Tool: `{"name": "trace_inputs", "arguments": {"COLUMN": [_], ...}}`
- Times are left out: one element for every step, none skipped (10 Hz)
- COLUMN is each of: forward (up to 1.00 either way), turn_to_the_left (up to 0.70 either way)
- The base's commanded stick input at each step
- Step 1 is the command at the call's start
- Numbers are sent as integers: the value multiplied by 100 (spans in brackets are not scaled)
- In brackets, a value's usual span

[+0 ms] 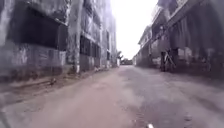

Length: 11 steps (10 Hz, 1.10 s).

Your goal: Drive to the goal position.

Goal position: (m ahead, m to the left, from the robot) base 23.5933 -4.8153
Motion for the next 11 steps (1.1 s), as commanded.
{"name": "trace_inputs", "arguments": {"forward": [100, 100, 100, 100, 100, 100, 100, 100, 100, 100, 100], "turn_to_the_left": [0, 0, 0, 0, 0, 0, 0, 0, 0, 0, 0]}}
